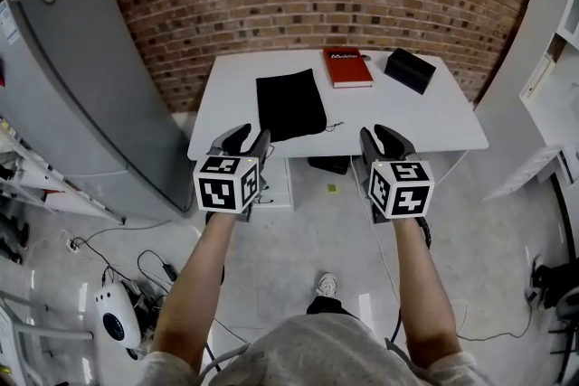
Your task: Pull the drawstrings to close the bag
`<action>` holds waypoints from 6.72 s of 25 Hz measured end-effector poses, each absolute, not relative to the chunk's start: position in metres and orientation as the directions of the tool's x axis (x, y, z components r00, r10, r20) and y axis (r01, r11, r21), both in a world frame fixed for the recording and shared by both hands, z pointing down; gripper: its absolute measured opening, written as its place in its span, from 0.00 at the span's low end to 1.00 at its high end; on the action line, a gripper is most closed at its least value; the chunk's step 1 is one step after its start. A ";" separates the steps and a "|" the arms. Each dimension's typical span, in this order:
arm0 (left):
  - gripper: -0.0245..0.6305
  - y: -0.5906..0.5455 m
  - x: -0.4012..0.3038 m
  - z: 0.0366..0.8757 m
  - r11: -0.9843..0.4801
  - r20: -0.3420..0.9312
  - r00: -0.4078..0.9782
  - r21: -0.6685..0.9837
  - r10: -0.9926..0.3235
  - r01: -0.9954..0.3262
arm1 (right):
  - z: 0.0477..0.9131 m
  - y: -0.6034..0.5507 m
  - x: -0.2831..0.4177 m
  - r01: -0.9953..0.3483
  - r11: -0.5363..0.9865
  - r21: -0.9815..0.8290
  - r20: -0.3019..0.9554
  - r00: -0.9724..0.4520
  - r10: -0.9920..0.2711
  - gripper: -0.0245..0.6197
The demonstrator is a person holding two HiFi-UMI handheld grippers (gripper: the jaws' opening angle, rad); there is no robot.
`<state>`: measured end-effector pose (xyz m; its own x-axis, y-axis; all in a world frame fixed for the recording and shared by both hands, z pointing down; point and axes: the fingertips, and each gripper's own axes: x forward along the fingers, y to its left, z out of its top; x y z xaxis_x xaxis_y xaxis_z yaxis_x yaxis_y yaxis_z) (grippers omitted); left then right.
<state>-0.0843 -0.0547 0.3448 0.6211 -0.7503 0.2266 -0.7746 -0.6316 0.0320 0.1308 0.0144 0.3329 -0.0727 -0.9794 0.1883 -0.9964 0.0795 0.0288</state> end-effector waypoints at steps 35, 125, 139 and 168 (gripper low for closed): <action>0.33 -0.147 -0.063 0.407 -0.462 0.351 0.440 0.022 -0.827 -0.886 | 0.403 -0.123 0.167 -0.926 0.371 0.064 0.347 -0.328 -0.878 0.34; 0.15 -0.213 -0.061 0.643 -0.702 0.851 0.438 0.122 -0.289 -0.701 | 0.637 -0.204 0.130 -0.581 0.813 -0.018 0.862 -0.421 -0.282 0.07; 0.05 -0.212 -0.062 0.643 -0.720 0.856 0.412 0.069 -0.313 -0.690 | 0.637 -0.206 0.131 -0.609 0.793 -0.008 0.857 -0.413 -0.309 0.05; 0.05 -0.339 -0.068 0.546 -0.731 0.773 0.372 -0.168 -0.514 -0.662 | 0.537 -0.319 0.144 -0.648 0.739 0.183 0.752 -0.392 -0.530 0.05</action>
